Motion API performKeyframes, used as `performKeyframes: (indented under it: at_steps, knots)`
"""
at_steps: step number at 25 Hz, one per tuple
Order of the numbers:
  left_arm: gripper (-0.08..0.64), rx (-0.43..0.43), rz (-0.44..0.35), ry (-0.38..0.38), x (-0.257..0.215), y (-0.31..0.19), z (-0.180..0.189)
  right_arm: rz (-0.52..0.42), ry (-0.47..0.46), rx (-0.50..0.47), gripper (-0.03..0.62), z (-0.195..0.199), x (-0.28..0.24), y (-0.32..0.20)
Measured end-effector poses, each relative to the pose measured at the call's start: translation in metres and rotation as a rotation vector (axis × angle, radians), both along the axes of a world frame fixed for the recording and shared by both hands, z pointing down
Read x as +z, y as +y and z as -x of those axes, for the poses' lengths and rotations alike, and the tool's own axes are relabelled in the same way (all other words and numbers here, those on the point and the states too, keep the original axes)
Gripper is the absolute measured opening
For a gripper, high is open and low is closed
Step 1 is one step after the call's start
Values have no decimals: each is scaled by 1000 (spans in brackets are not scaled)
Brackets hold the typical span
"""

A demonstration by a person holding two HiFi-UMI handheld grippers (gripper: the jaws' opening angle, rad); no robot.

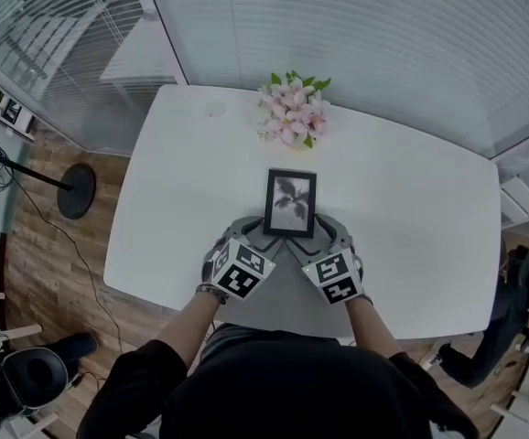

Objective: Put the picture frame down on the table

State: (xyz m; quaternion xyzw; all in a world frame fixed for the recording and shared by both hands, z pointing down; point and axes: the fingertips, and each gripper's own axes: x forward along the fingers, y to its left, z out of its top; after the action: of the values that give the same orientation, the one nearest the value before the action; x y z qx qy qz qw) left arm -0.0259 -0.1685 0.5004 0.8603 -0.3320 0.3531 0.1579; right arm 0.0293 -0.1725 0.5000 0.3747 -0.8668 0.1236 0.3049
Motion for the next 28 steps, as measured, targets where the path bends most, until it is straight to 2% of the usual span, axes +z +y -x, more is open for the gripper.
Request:
performKeyframes:
  at_steps: [4, 7, 10, 17, 20, 23, 28]
  knots:
    - [242, -11, -2, 2, -4, -4, 3, -1, -4, -13, 341, 4, -4, -2]
    - [243, -15, -39, -3, -6, -3, 2, -7, -13, -2, 343, 3, -6, -2]
    - [279, -23, -81, 9, -10, -3, 1, -20, -25, 13, 345, -1, -10, -1]
    - [295, -63, -94, 96, -26, -1, 10, -35, -70, 45, 345, -8, -25, 0]
    - [295, -82, -112, 150, -42, -3, 11, -64, -128, 77, 344, -12, -42, -5]
    - [295, -99, -149, 185, -58, -6, 13, -94, -202, 115, 339, -11, -66, -13]
    - [274, -107, -232, 259, -98, -13, 9, -141, -266, 137, 328, -13, -99, -19]
